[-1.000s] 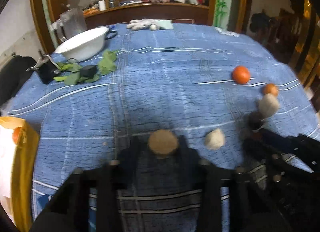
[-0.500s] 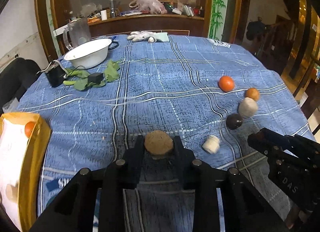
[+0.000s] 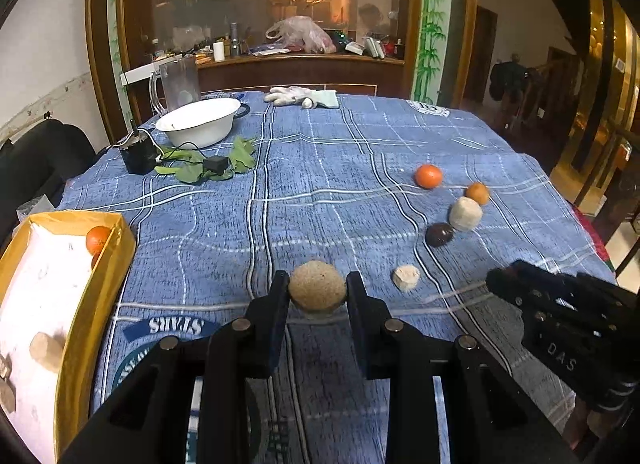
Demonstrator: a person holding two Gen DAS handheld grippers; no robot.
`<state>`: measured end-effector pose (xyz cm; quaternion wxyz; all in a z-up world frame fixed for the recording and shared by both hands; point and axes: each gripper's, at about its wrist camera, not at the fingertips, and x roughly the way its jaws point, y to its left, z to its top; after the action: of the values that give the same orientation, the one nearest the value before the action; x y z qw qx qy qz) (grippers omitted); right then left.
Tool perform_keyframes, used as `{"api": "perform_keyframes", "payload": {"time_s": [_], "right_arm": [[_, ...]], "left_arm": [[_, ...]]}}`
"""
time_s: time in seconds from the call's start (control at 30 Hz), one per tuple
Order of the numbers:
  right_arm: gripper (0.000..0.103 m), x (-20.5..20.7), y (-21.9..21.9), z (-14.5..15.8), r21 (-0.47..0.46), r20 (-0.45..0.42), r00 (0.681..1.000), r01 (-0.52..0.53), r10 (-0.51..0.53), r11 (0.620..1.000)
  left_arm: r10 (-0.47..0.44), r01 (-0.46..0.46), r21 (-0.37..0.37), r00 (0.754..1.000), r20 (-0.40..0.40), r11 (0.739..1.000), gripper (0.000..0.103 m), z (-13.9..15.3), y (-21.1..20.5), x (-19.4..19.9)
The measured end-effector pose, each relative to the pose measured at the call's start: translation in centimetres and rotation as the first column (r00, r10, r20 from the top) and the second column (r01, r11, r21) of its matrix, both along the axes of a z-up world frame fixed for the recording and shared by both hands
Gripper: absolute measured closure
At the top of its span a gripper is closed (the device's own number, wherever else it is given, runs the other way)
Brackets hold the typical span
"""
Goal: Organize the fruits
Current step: 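Grasp the dark red date with the right tool while the left tool grasps a tan round lump, then carry the date in the right tool while the left tool carries the lump to the tray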
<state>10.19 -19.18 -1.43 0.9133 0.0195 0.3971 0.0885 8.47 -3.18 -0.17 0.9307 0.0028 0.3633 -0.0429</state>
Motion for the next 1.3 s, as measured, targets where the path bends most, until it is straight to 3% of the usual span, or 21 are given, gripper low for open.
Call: {"api": "perform_keyframes", "payload": {"time_s": [0.37,0.97,1.3], "right_arm": [[0.073,-2.2,1.5,0.0,0.004,0.007,0.999,-0.034,0.034,0.999],[0.073,-4.8,3.6,2.1,-0.002,0.056,0.995,-0.078,0.078,0.997],[0.073,-5.0,5.9,3.4,-0.006,0.086,0.986,-0.139,0.139,0.99]], "left_arm": [[0.028,-0.028,-0.003,0.999,-0.021,1.0,0.075,-0.6,1.2,-2.3],[0.069,-0.069,0.002,0.997,0.025,0.998,0.075,0.6,2.4,-4.7],[0.139,-0.14,0.018,0.989,0.038,0.99,0.075,1.2,4.4,-5.8]]}}
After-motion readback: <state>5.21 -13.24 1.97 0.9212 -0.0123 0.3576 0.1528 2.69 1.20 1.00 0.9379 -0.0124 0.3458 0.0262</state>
